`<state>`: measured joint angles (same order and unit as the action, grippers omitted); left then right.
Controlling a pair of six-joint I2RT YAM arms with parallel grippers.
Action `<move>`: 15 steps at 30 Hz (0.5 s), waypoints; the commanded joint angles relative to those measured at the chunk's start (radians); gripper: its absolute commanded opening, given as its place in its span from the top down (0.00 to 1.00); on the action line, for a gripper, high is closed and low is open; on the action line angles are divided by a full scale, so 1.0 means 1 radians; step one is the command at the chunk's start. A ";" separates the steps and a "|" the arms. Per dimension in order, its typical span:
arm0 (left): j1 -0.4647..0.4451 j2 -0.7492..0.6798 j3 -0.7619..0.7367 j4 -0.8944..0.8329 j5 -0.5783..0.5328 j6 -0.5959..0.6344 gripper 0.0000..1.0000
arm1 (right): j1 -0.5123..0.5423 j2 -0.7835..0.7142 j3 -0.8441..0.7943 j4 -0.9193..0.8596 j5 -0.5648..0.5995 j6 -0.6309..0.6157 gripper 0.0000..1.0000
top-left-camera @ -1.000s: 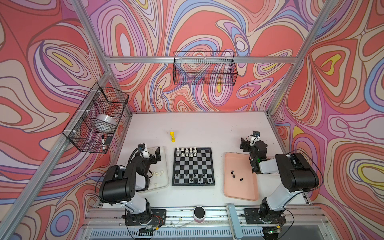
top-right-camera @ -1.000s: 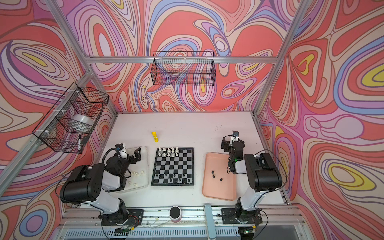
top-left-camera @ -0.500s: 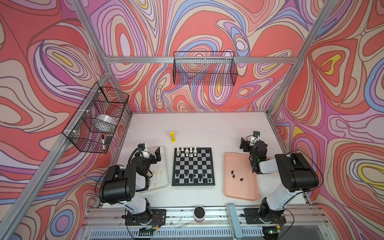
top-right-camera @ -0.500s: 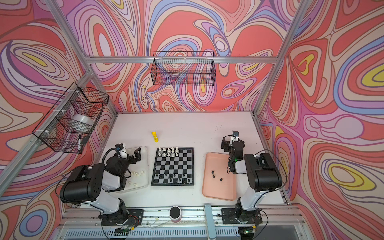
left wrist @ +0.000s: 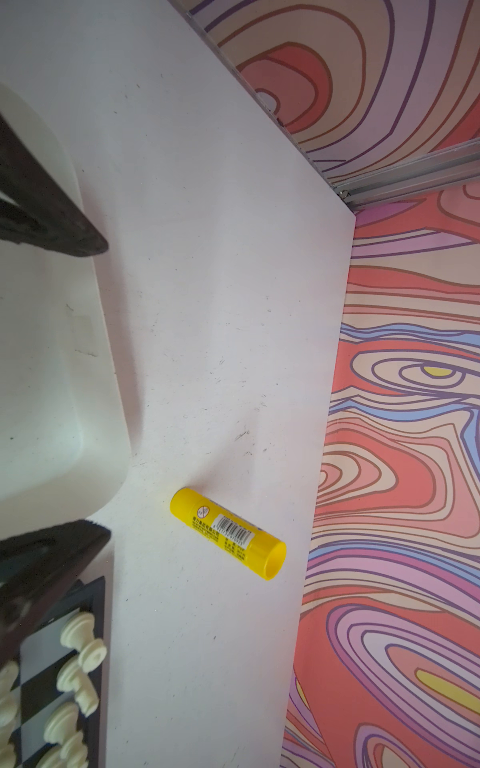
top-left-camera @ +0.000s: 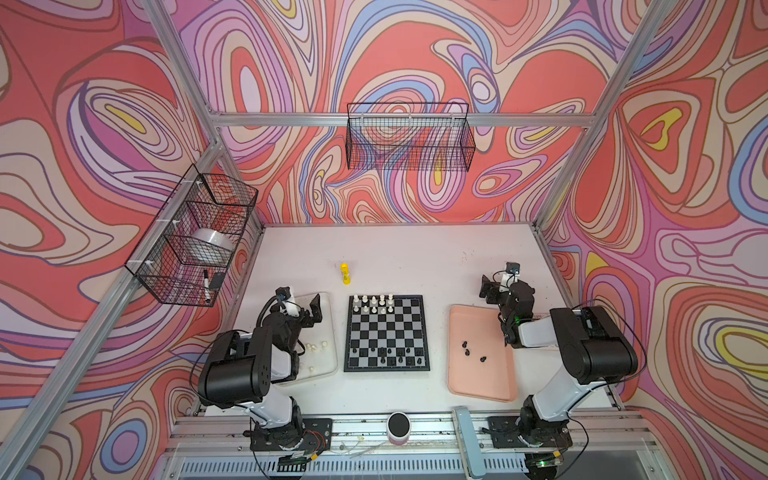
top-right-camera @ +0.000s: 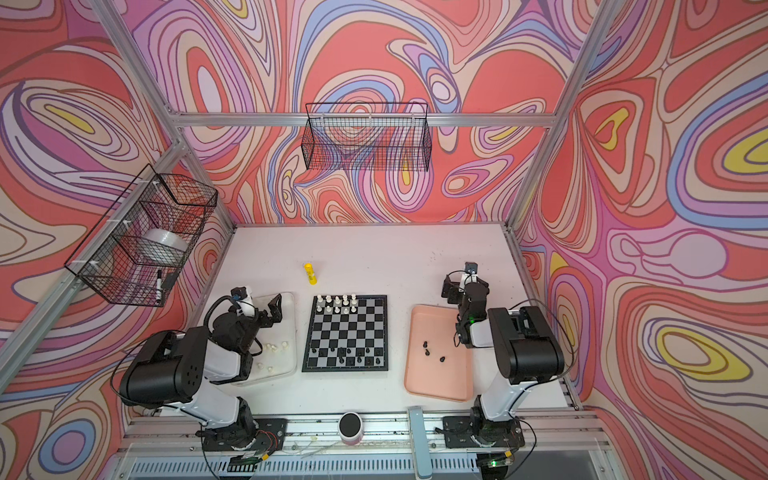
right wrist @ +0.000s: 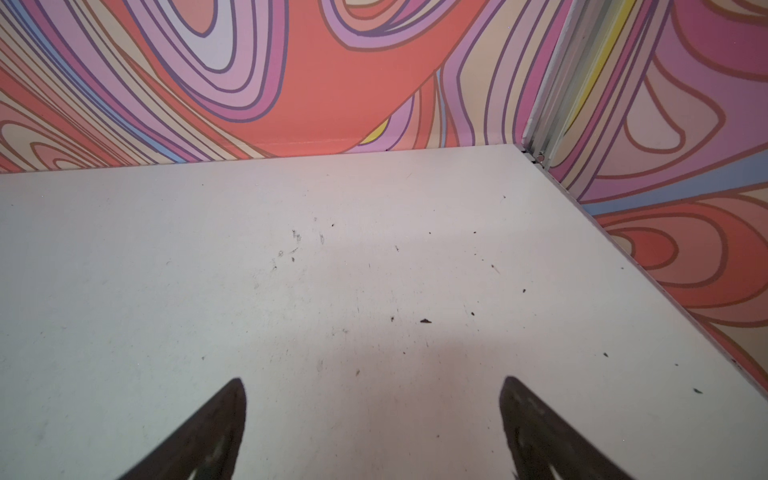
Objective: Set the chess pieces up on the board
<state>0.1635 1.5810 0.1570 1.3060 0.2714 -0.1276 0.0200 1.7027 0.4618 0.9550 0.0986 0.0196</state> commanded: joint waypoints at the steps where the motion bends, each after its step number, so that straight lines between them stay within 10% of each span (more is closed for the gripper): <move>1: 0.001 0.008 0.012 0.042 0.047 0.008 0.00 | -0.008 0.010 0.008 -0.003 -0.014 0.004 0.02; 15: 0.000 -0.119 0.004 -0.059 0.086 0.025 0.00 | -0.006 -0.106 0.022 -0.113 -0.004 -0.005 0.02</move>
<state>0.1635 1.5284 0.1589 1.2800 0.3325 -0.1158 0.0196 1.6440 0.4622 0.8909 0.0956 0.0193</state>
